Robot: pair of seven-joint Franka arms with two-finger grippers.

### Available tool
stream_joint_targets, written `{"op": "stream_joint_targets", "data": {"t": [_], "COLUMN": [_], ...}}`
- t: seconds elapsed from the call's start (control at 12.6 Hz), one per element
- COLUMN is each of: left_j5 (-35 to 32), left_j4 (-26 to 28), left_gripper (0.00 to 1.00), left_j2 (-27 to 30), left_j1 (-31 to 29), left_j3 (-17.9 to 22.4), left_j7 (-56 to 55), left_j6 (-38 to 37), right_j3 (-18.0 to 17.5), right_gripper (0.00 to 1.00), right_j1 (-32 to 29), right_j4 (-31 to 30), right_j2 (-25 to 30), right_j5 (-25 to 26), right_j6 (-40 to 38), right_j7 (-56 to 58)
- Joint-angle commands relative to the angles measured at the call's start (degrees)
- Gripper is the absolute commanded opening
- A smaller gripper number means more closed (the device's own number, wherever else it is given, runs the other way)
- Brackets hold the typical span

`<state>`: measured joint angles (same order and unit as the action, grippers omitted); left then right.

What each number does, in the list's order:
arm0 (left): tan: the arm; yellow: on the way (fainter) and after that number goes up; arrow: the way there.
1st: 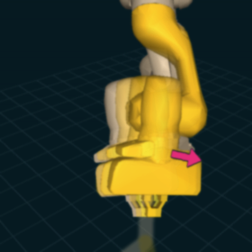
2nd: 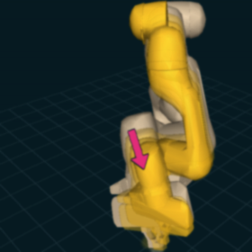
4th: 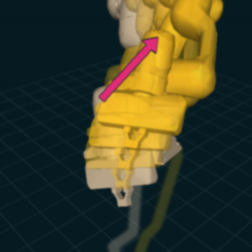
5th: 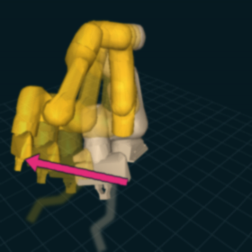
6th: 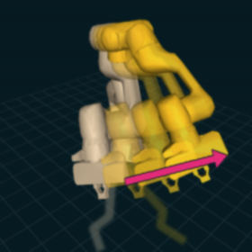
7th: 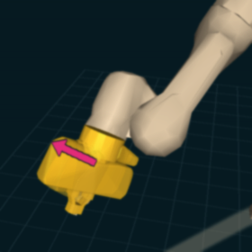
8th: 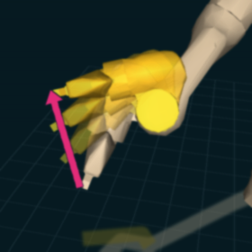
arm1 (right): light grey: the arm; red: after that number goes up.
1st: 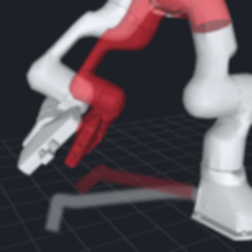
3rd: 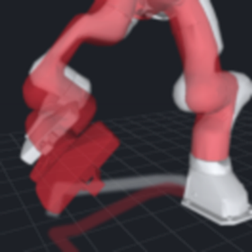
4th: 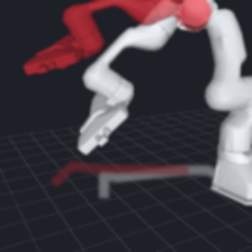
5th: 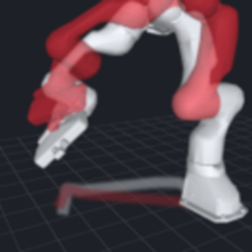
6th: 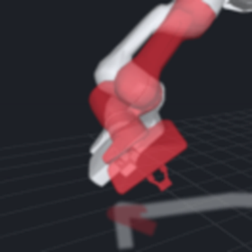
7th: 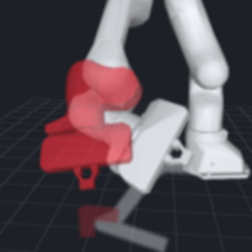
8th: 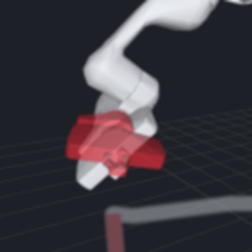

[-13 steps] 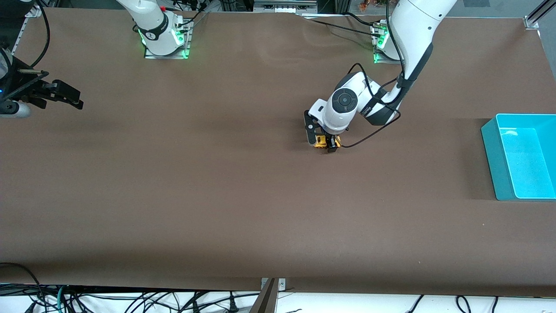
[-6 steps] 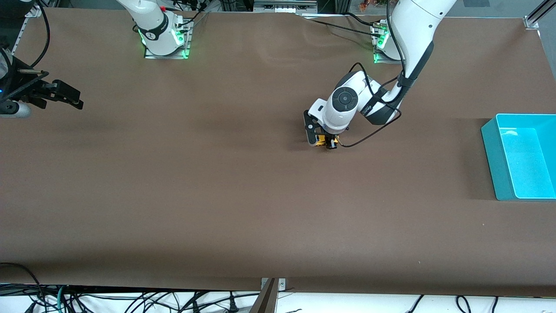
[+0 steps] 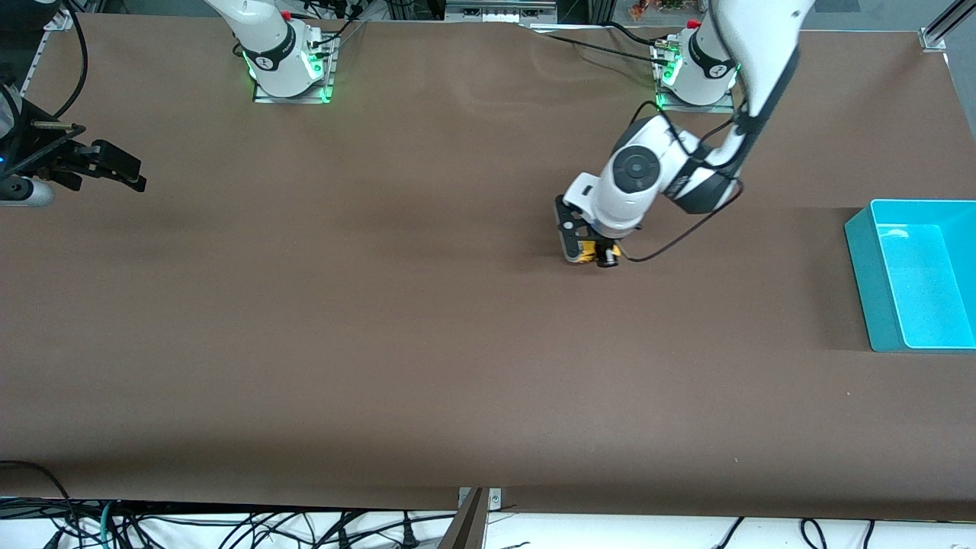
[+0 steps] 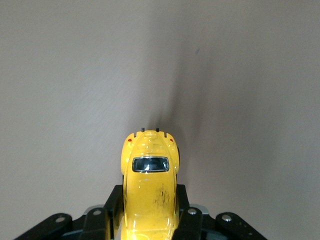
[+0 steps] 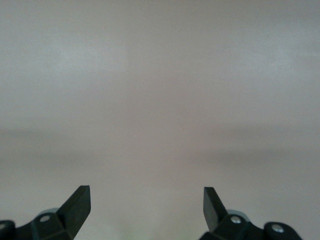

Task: Wind and store yellow beetle car
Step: 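Carry the car with the left gripper over the teal bin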

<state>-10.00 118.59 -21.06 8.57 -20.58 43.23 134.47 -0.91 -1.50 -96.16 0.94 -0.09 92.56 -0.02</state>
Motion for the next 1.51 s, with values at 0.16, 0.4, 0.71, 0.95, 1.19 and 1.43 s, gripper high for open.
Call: {"op": "stream_joint_targets", "data": {"t": [0.16,0.4,0.71,0.95,1.19,1.43], "left_j5": [5.95,6.22,5.96,4.99,1.40,1.12], "left_j4": [-1.85,-6.60,-10.29,-15.56,-20.57,-23.39], "left_gripper": [0.00,0.00,0.00,0.00,0.00,0.00], "left_j2": [5.50,5.50,3.49,2.08,0.24,-4.50], "left_j1": [-14.52,-24.27,-39.82,-46.27,-51.26,-57.43], "left_j3": [-1.57,-1.31,-0.96,0.61,2.38,2.38], "left_j7": [18.86,32.66,52.51,61.16,68.28,73.47], "left_j6": [-8.41,-15.70,-17.92,-21.68,-22.49,-20.75], "right_j3": [-0.14,-0.14,-0.14,-0.14,-0.14,-0.05], "right_gripper": [1.00,1.00,1.00,1.00,1.00,1.00], "right_j1": [-0.43,-0.43,-0.52,-0.52,-0.52,-0.61], "right_j4": [-0.25,-0.25,-0.17,-0.25,-0.25,-0.17], "right_j2": [0.38,0.29,0.21,0.21,0.21,0.21], "right_j5": [-0.79,-0.79,-0.79,-0.70,-0.44,-0.35], "right_j6": [0.16,0.16,0.42,0.34,0.51,0.42], "right_j7": [-0.51,-0.51,-0.51,-0.42,-0.42,-0.42]}}
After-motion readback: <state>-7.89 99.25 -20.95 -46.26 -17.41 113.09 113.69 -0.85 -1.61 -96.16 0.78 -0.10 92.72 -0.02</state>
